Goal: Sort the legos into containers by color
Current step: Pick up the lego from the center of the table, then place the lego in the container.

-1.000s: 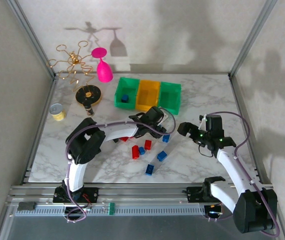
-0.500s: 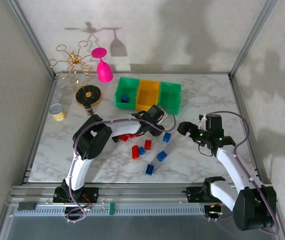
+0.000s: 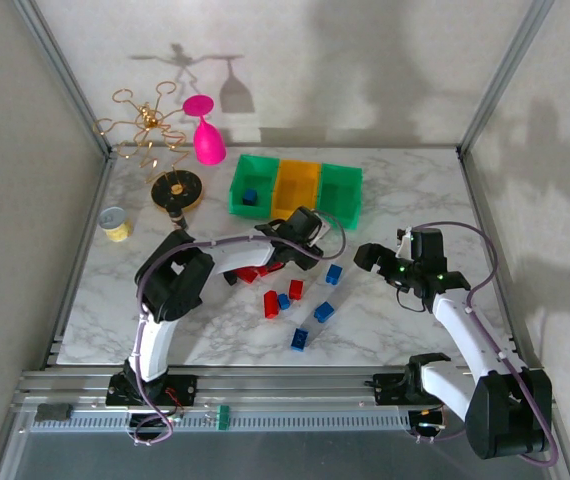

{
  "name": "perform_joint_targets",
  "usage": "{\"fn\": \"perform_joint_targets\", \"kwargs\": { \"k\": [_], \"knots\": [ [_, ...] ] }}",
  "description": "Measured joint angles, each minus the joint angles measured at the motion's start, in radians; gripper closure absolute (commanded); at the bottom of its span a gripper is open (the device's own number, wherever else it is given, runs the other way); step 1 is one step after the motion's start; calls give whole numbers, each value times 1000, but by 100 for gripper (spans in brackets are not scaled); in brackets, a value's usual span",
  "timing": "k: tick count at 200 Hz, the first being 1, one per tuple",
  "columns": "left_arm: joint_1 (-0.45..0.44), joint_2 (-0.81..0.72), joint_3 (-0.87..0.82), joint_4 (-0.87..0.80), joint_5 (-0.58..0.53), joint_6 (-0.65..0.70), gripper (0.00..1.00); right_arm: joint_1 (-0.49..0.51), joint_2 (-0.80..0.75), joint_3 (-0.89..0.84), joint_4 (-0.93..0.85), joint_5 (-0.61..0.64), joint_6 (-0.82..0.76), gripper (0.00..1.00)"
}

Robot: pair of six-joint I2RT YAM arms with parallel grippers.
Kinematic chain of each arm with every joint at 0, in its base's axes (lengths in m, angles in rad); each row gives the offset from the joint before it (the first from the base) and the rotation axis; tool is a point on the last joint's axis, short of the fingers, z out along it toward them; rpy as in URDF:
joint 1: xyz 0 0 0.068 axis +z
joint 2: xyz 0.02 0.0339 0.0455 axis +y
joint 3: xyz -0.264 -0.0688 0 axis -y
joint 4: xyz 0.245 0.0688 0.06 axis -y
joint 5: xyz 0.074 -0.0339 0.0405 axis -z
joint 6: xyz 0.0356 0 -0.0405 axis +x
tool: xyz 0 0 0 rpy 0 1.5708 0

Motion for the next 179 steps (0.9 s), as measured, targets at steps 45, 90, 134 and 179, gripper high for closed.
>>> {"fn": "perform_joint_targets", "kwargs": {
  "k": [45,90,134,179],
  "knots": [
    [35,-61,-2,-2,17,-47,64,0,-8,0,2,-16,-18,1],
    [71,-163,2,-43,-16,-207,65,19,-6,24,40,-52,-28,1],
    [124,-200,76,-92,-128,-385,64,100,95,89,151,-63,-18,1],
    [169,-148,219,-123,-270,-500,64,171,202,117,284,-82,30,1]
  ]
}}
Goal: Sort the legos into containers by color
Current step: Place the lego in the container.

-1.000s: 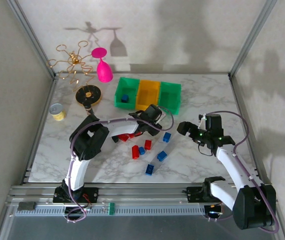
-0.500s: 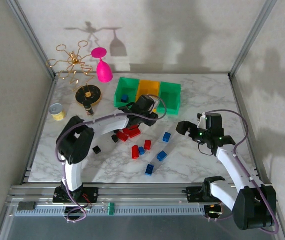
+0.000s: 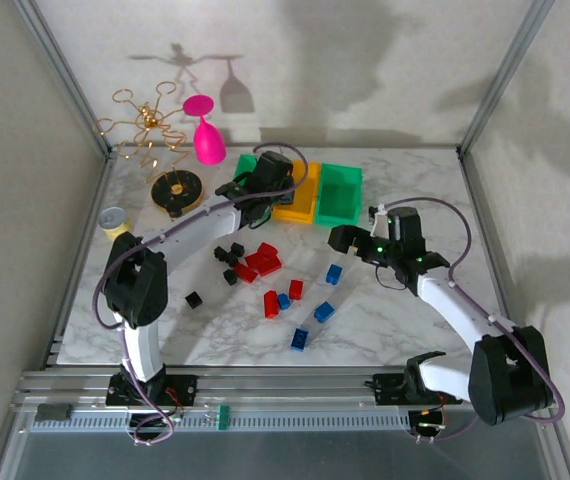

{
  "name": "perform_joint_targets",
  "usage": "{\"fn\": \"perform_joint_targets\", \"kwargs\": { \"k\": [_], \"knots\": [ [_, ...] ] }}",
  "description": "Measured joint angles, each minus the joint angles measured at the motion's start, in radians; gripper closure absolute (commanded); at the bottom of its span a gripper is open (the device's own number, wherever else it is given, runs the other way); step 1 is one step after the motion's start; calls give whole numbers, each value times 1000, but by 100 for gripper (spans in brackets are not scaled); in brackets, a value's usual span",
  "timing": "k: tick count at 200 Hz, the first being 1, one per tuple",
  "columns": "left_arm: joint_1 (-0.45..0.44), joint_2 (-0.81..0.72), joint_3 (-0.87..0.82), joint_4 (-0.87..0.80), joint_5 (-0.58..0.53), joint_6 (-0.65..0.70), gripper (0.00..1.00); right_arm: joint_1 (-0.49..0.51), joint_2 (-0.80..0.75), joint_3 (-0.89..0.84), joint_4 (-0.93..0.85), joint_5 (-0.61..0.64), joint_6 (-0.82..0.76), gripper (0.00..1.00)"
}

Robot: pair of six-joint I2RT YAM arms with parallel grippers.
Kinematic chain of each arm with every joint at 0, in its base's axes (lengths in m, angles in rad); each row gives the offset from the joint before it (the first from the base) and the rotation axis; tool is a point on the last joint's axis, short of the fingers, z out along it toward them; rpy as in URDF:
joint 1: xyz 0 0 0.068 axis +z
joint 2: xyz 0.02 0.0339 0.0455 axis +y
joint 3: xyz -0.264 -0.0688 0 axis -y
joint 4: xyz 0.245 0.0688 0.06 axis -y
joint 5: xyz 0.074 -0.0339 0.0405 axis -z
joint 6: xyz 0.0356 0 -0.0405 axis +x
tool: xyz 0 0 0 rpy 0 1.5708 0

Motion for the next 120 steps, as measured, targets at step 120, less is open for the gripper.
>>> {"fn": "perform_joint_targets", "kwargs": {
  "k": [120],
  "knots": [
    [154,393,318,6,-79,-62,46,6,37,33,35,46,2,1]
  ]
}}
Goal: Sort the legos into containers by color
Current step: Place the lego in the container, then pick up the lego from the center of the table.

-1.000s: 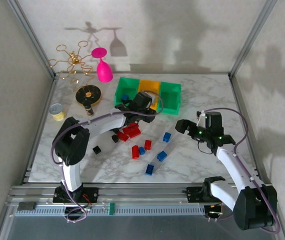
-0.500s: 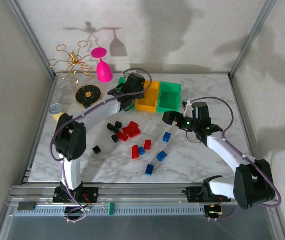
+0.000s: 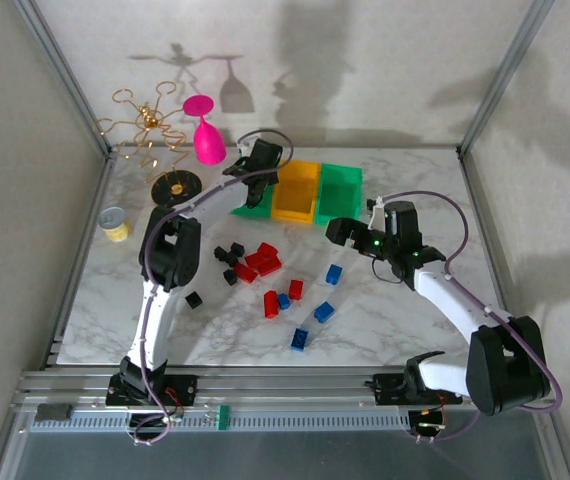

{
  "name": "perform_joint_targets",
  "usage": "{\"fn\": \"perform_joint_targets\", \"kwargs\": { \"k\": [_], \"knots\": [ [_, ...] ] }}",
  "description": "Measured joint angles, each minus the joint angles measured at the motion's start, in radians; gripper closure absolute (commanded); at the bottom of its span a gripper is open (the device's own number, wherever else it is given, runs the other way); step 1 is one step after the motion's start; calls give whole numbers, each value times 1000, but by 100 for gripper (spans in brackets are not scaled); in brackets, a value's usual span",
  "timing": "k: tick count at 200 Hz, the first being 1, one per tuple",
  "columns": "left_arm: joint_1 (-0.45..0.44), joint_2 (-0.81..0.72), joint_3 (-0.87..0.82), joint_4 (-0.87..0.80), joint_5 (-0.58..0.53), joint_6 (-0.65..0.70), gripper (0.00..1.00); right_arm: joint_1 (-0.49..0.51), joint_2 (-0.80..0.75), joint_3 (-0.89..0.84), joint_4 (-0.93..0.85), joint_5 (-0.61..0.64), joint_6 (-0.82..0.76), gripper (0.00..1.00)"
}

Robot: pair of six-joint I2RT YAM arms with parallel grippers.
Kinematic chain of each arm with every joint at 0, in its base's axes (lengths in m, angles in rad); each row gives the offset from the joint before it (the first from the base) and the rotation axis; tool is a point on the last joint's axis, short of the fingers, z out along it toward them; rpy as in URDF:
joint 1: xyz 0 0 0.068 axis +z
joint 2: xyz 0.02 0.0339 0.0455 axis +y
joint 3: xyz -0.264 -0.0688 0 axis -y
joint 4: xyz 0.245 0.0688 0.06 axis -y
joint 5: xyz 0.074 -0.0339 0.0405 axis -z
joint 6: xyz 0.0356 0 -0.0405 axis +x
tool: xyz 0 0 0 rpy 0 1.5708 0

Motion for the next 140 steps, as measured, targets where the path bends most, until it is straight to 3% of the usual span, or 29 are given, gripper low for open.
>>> {"fn": "perform_joint_targets", "kwargs": {
  "k": [35,74,140],
  "knots": [
    [-1,5,23,-23,15,3,39,0,4,4,-3,8,0,1],
    [-1,-15,20,-42,38,10,37,-2,6,35,-8,11,-4,1],
    [-65,-291,-246,-8,182,8,33,-40,-32,5,-56,11,-3,1]
  ]
}}
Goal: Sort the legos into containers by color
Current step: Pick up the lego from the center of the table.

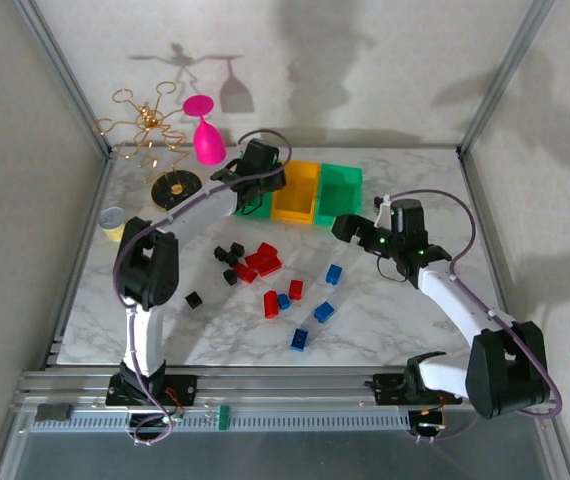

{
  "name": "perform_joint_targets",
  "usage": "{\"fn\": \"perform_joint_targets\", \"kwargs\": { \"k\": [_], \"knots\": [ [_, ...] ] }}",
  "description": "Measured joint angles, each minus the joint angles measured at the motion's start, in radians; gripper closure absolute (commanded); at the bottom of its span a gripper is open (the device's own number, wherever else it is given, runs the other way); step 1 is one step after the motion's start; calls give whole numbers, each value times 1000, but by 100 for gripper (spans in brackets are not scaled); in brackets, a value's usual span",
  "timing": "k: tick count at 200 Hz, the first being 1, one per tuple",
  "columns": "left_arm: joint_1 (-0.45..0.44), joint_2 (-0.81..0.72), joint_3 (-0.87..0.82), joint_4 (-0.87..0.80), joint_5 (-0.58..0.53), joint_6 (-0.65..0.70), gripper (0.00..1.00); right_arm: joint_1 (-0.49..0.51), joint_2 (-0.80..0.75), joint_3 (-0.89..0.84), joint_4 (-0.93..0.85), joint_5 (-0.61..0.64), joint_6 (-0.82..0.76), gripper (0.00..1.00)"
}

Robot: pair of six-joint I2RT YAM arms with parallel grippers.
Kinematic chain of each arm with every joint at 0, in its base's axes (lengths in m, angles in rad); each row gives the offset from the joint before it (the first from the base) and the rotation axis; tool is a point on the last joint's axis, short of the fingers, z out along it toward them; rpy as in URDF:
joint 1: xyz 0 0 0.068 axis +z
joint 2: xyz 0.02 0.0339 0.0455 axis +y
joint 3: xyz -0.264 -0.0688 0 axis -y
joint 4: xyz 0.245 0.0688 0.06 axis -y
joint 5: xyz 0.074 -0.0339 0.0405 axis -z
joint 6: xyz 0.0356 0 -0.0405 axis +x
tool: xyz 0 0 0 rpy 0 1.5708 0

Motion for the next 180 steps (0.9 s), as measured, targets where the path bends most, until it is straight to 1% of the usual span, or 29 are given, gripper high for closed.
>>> {"fn": "perform_joint_targets", "kwargs": {
  "k": [31,64,93,116,155,180],
  "knots": [
    [-113,-80,-86,5,23,-4,30,0,-63,-40,-66,13,0,1],
    [-218,-111,-173,4,48,-34,29,0,-170,-62,-163,75,6,1],
    [-274,-114,-231,-3,52,-76,29,0,-236,-71,-249,133,16,1],
    [-312,-114,-256,-11,55,-102,28,0,-289,-106,-297,148,32,1],
    [-376,-107,-259,-30,58,-134,27,0,-357,-161,-364,167,73,1],
    [-407,-75,-240,-39,64,-142,27,0,-418,-186,-392,176,103,1]
  ]
}}
